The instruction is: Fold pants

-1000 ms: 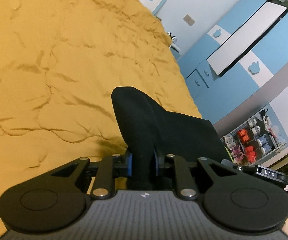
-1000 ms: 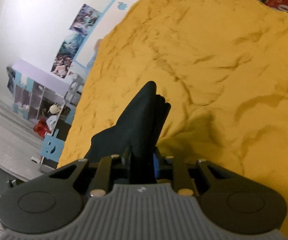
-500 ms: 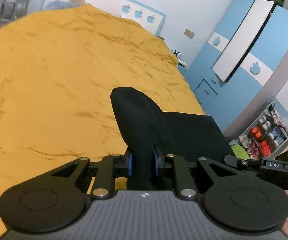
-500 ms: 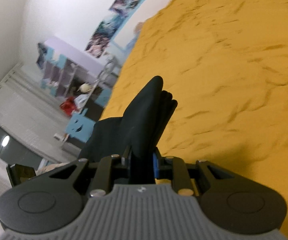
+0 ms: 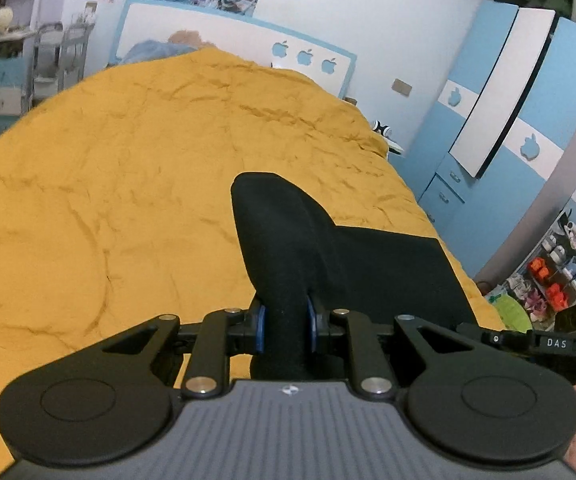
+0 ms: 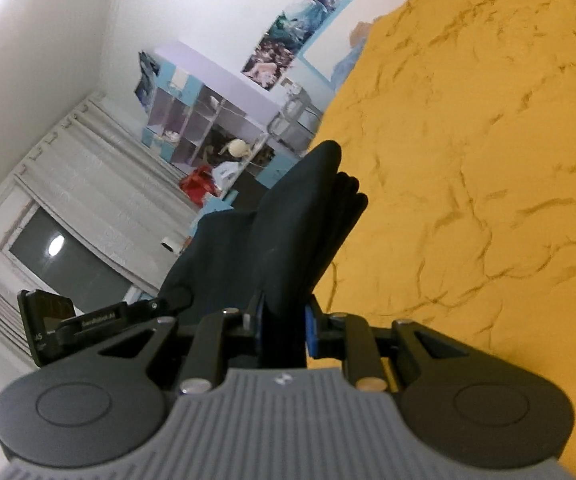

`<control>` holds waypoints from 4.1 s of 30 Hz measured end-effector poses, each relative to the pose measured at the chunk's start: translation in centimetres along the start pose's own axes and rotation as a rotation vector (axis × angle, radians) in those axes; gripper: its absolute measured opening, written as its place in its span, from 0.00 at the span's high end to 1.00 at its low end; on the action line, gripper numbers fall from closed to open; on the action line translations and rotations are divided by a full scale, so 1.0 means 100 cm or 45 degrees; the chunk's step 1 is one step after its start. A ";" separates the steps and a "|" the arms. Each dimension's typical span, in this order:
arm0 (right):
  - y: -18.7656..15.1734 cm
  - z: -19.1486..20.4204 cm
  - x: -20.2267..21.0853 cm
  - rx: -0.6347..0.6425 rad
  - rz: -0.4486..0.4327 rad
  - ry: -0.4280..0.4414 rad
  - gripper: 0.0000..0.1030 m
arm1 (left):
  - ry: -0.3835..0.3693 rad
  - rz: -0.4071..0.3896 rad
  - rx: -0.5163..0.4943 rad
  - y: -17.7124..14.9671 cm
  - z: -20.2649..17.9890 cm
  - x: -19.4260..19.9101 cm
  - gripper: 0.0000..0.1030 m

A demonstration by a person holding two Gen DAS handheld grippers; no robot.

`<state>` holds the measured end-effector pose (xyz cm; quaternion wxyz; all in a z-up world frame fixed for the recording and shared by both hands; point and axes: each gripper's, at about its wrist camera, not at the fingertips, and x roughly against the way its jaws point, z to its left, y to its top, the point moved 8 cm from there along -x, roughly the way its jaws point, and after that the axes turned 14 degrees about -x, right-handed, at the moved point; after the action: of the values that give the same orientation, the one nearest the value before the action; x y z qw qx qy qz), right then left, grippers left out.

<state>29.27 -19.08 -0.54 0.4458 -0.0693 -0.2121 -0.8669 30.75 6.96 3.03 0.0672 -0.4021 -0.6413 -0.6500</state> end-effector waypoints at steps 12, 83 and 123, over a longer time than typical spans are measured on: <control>0.008 -0.135 0.032 -0.219 -0.064 -0.301 0.85 | -0.230 0.173 0.143 -0.081 -0.034 -0.130 0.79; 0.063 -0.224 -0.047 0.516 -0.078 -0.826 0.99 | 0.073 0.210 -0.067 -0.115 -0.016 -0.217 0.73; -0.097 -0.060 0.124 0.638 -0.407 -0.745 0.20 | 0.569 -0.230 -0.240 -0.100 -0.123 0.046 0.04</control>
<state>14.58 -25.91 -5.11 0.2296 -0.1683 -0.5421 -0.7906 16.27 -0.33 -0.17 0.1111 -0.1942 -0.5804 -0.7830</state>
